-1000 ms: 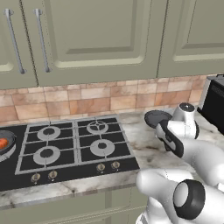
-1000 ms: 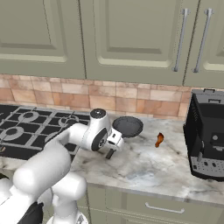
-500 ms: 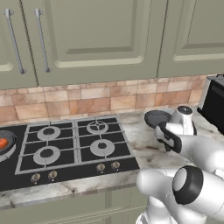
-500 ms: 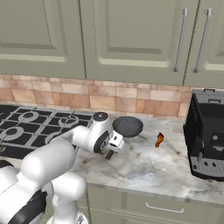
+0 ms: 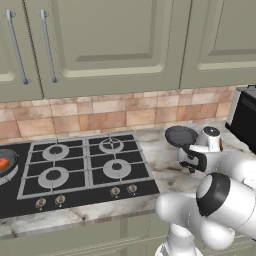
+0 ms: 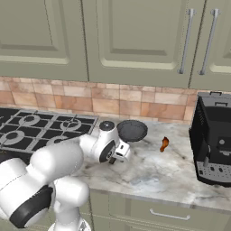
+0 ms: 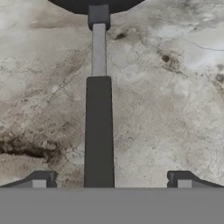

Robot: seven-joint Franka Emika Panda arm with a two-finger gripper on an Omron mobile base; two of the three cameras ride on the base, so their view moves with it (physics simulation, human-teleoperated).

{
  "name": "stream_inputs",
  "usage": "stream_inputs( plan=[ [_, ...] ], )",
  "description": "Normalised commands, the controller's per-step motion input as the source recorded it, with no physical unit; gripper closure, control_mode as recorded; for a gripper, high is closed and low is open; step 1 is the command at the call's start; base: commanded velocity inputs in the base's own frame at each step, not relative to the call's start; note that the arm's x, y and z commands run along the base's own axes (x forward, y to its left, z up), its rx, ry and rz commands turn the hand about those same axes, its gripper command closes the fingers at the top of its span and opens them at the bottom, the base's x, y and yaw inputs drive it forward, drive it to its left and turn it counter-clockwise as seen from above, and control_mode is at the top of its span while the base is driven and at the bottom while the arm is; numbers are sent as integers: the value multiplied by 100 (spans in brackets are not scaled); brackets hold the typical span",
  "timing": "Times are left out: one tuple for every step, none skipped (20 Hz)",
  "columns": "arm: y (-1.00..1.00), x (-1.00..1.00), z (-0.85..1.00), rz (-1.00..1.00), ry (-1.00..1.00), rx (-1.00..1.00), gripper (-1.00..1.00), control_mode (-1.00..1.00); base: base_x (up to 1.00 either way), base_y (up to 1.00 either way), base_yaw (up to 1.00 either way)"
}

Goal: Place both pans onto different burners. Then place the squash and the chicken drumstick on different pans.

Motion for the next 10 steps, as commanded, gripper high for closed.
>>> stream_inputs(
  plan=[
    [-2,6,-27,0,0,0,-100,-100,0,0,0],
    [-2,6,-28,0,0,0,-100,-100,0,0,0],
    [0,8,-26,0,0,0,-100,-100,0,0,0],
    [0,13,-26,0,0,0,-100,-100,0,0,0],
    [0,16,-22,0,0,0,-100,-100,0,0,0],
    [0,21,-21,0,0,0,-100,-100,0,0,0],
    [0,21,-17,0,0,0,-100,-100,0,0,0],
    [0,21,-16,0,0,0,-100,-100,0,0,0],
    [0,21,-14,0,0,0,-100,-100,0,0,0],
    [0,19,-11,0,0,0,-100,-100,0,0,0]
  ],
)
